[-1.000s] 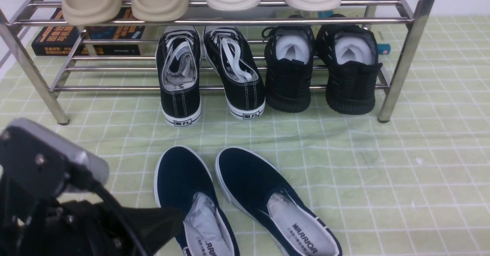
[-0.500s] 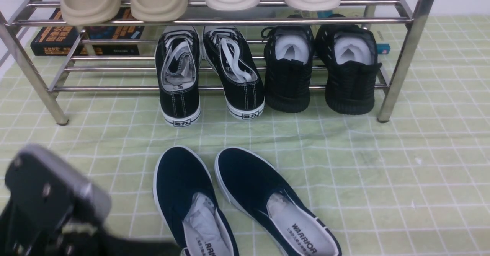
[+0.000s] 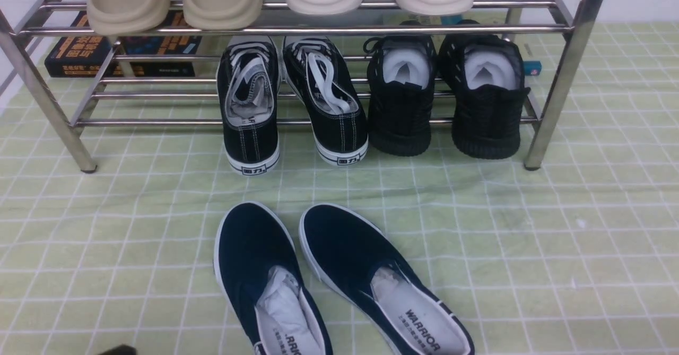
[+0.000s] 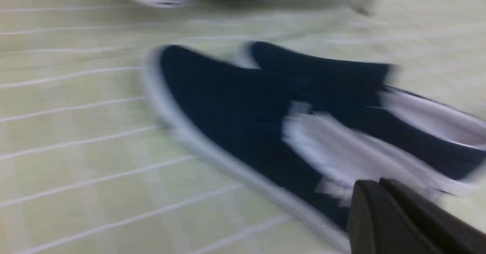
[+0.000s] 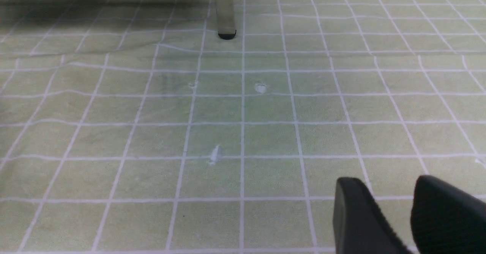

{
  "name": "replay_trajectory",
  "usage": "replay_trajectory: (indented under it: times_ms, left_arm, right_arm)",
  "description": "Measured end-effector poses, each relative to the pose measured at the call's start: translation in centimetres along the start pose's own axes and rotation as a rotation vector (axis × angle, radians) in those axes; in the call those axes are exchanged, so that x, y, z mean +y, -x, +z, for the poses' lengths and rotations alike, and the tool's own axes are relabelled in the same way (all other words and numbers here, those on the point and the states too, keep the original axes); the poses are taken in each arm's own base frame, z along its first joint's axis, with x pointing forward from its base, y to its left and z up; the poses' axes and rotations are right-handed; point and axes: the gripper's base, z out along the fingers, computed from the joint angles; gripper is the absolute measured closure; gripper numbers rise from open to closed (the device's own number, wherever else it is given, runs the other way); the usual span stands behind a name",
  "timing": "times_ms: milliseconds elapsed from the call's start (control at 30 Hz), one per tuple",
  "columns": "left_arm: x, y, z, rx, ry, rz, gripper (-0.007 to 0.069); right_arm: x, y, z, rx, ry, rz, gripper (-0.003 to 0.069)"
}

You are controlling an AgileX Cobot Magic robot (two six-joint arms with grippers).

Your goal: Take the shoes off the shelf with your hand from the green coffee tablecloth.

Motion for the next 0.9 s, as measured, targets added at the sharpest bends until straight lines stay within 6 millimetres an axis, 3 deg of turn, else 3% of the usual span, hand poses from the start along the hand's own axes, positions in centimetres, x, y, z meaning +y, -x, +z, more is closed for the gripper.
replay_trajectory:
  times_ms: [267, 467, 900]
  left_arm:
    - [2.9, -3.2, 0.4, -0.033, 0.372, -0.057, 0.0589]
    - [3.7, -3.3, -0.1, -0.074, 0.515, -0.037, 0.058]
    - [3.9, -3.3, -0.2, -0.08, 0.551, -0.03, 0.0571]
  right_arm:
    - [0.0, 0.0, 0.0, 0.0, 0.0, 0.0, 0.0419]
    - [0.0, 0.0, 0.0, 0.0, 0.0, 0.0, 0.0419]
    - [0.0, 0.0, 0.0, 0.0, 0.0, 0.0, 0.0419]
